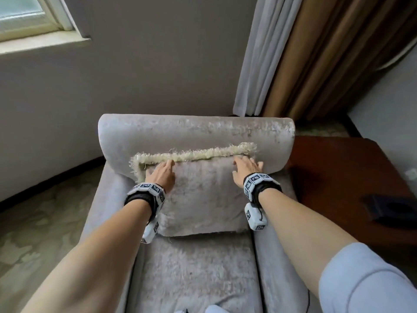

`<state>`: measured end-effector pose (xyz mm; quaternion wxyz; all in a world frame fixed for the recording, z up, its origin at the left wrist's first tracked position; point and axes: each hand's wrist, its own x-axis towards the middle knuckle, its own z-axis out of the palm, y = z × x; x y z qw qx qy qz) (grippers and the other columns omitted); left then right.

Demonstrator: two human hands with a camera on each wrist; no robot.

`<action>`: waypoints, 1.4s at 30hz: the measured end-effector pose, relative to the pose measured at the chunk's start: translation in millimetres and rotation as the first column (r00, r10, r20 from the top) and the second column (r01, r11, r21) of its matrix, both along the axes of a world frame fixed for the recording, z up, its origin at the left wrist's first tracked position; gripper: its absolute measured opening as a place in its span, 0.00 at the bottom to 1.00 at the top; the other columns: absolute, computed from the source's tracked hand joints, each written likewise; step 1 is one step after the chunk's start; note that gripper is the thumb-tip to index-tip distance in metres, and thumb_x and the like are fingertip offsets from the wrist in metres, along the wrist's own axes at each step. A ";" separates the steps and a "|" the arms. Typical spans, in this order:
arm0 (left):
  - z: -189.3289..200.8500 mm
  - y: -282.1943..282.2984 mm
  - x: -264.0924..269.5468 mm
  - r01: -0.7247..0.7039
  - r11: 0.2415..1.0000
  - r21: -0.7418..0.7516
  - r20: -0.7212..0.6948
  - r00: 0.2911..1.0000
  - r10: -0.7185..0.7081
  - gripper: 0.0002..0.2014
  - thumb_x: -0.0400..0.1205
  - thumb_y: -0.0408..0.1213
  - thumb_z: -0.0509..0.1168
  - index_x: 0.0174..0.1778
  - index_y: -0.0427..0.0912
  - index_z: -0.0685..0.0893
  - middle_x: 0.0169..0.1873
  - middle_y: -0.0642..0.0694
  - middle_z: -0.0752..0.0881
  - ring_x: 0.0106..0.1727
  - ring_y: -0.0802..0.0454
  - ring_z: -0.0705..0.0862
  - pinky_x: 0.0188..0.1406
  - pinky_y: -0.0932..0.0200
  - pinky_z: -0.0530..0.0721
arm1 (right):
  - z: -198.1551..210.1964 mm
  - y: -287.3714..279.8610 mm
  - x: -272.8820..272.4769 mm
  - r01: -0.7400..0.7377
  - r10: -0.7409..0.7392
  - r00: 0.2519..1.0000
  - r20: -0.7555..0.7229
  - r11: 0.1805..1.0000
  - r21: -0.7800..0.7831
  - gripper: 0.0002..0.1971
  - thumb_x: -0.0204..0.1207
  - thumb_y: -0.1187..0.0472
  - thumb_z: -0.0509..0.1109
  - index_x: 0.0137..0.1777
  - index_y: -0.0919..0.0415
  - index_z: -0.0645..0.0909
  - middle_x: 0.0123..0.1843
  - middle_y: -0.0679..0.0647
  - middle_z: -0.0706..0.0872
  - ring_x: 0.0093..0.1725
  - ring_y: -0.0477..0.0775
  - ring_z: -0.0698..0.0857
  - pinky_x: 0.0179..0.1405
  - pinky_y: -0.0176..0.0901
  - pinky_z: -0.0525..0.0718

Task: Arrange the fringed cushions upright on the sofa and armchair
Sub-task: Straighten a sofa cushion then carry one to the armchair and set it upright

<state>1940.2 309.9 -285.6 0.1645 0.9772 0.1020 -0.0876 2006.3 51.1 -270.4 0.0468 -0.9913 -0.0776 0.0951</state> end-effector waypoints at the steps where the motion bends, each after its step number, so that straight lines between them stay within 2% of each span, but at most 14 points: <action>1: -3.9 3.6 1.2 0.014 1.000 0.005 -0.001 1.000 -0.014 0.17 0.83 0.37 0.57 0.69 0.47 0.70 0.71 0.46 0.78 0.71 0.47 0.77 0.73 0.37 0.69 | -2.9 5.2 0.1 -0.009 0.009 1.000 -0.023 1.000 0.012 0.11 0.79 0.57 0.65 0.60 0.50 0.76 0.67 0.52 0.78 0.71 0.58 0.73 0.70 0.59 0.65; 4: -12.2 4.9 1.4 0.046 0.999 0.022 0.000 0.999 -0.046 0.21 0.84 0.39 0.57 0.75 0.46 0.67 0.75 0.48 0.73 0.76 0.50 0.71 0.77 0.37 0.64 | -12.4 21.3 -4.9 -0.051 0.053 0.998 -0.044 0.998 0.034 0.13 0.80 0.57 0.64 0.63 0.50 0.75 0.67 0.54 0.78 0.71 0.59 0.73 0.70 0.60 0.64; 7: -23.8 -0.2 -3.7 0.106 0.994 0.004 -0.043 0.993 -0.106 0.29 0.86 0.46 0.54 0.83 0.47 0.54 0.84 0.49 0.57 0.85 0.51 0.54 0.82 0.35 0.53 | -27.4 32.2 -15.1 -0.109 0.113 0.992 -0.062 0.992 0.069 0.18 0.81 0.52 0.64 0.69 0.51 0.73 0.73 0.53 0.75 0.74 0.57 0.70 0.75 0.63 0.64; 11: -50.5 -12.4 -14.4 0.194 0.980 0.038 0.033 0.980 -0.196 0.32 0.87 0.53 0.47 0.85 0.52 0.43 0.85 0.54 0.42 0.85 0.51 0.38 0.82 0.34 0.43 | -55.0 47.9 -31.1 -0.226 0.229 0.973 -0.025 0.970 0.087 0.29 0.83 0.45 0.58 0.83 0.48 0.57 0.86 0.50 0.57 0.86 0.52 0.54 0.82 0.65 0.50; 18: -109.5 -29.4 -35.1 0.221 0.966 0.133 0.126 0.963 -0.237 0.32 0.87 0.51 0.45 0.85 0.50 0.40 0.83 0.52 0.38 0.85 0.47 0.37 0.80 0.34 0.37 | -118.3 73.8 -53.4 -0.326 0.327 0.945 -0.009 0.945 0.032 0.35 0.85 0.41 0.47 0.85 0.46 0.33 0.85 0.44 0.30 0.84 0.47 0.31 0.82 0.66 0.32; 23: -158.5 -32.5 -37.5 0.488 0.819 0.302 -0.003 0.859 -0.511 0.42 0.72 0.38 0.69 0.83 0.46 0.59 0.85 0.47 0.53 0.85 0.42 0.52 0.79 0.27 0.53 | -167.1 56.4 -49.8 -0.535 0.517 0.845 -0.141 0.826 -0.180 0.32 0.84 0.41 0.50 0.86 0.50 0.50 0.84 0.48 0.30 0.84 0.51 0.29 0.81 0.71 0.36; 25: -168.8 -18.8 -31.5 0.384 0.869 0.311 -0.058 0.921 -0.386 0.41 0.70 0.34 0.68 0.81 0.49 0.64 0.85 0.47 0.52 0.85 0.37 0.51 0.78 0.24 0.50 | -179.6 24.3 -37.2 -0.337 0.329 0.942 -0.071 0.922 -0.193 0.33 0.84 0.42 0.51 0.86 0.43 0.45 0.87 0.47 0.34 0.85 0.53 0.33 0.82 0.70 0.38; 28: -171.2 4.7 -32.6 -0.018 0.963 0.269 -0.203 0.976 0.075 0.40 0.80 0.35 0.58 0.85 0.45 0.43 0.85 0.41 0.43 0.84 0.31 0.48 0.80 0.28 0.49 | -171.6 -29.9 -24.5 0.227 -0.228 0.974 0.001 0.969 -0.095 0.37 0.82 0.45 0.57 0.86 0.43 0.42 0.88 0.51 0.35 0.87 0.61 0.39 0.82 0.71 0.48; 29: -165.3 9.4 -36.9 -0.162 0.957 0.239 -0.274 0.935 0.227 0.38 0.82 0.36 0.55 0.85 0.42 0.41 0.85 0.37 0.43 0.84 0.32 0.48 0.80 0.30 0.51 | -164.8 -41.8 -23.0 0.307 -0.309 0.951 -0.032 0.950 -0.048 0.37 0.82 0.47 0.58 0.86 0.45 0.42 0.88 0.51 0.36 0.87 0.61 0.39 0.82 0.71 0.50; 31: -159.8 10.8 -46.5 -0.293 0.937 0.191 -0.271 0.902 0.337 0.36 0.83 0.35 0.54 0.84 0.37 0.43 0.84 0.36 0.45 0.85 0.36 0.48 0.80 0.31 0.53 | -156.6 -51.9 -27.2 0.214 -0.214 0.977 0.023 0.976 -0.029 0.37 0.81 0.49 0.59 0.87 0.48 0.45 0.88 0.51 0.40 0.87 0.60 0.43 0.82 0.69 0.53; 33: -159.0 1.6 -53.9 -0.174 0.971 0.161 -0.144 0.970 0.198 0.39 0.80 0.33 0.56 0.84 0.40 0.43 0.85 0.40 0.42 0.85 0.40 0.44 0.80 0.31 0.51 | -153.4 -40.8 -38.2 0.019 -0.018 0.999 0.050 0.999 -0.030 0.37 0.82 0.50 0.59 0.87 0.48 0.46 0.89 0.51 0.43 0.87 0.58 0.45 0.83 0.66 0.55; 35: -162.9 -20.2 -57.9 0.104 0.977 0.188 -0.006 0.994 -0.105 0.43 0.75 0.32 0.59 0.85 0.48 0.45 0.85 0.45 0.39 0.86 0.42 0.41 0.80 0.28 0.48 | -158.5 -12.4 -54.7 -0.156 0.156 0.988 0.017 0.988 -0.009 0.37 0.82 0.49 0.58 0.86 0.47 0.43 0.88 0.49 0.40 0.87 0.55 0.42 0.84 0.65 0.52; 38: -177.1 -67.8 -65.2 0.575 0.764 0.294 -0.168 0.817 -0.551 0.41 0.79 0.42 0.60 0.83 0.58 0.42 0.83 0.45 0.33 0.83 0.44 0.31 0.78 0.28 0.32 | -180.0 43.1 -89.1 -0.380 0.375 0.919 -0.125 0.925 -0.023 0.42 0.80 0.50 0.62 0.86 0.52 0.39 0.86 0.47 0.33 0.86 0.51 0.37 0.85 0.62 0.45; 42: -206.9 -68.2 -72.7 0.455 0.846 0.278 -0.355 0.867 -0.349 0.34 0.81 0.46 0.58 0.83 0.56 0.53 0.85 0.50 0.39 0.85 0.43 0.36 0.77 0.24 0.35 | -215.0 44.9 -97.9 -0.398 0.353 0.898 -0.262 0.906 -0.145 0.40 0.81 0.44 0.58 0.87 0.49 0.41 0.88 0.47 0.36 0.86 0.53 0.35 0.82 0.71 0.41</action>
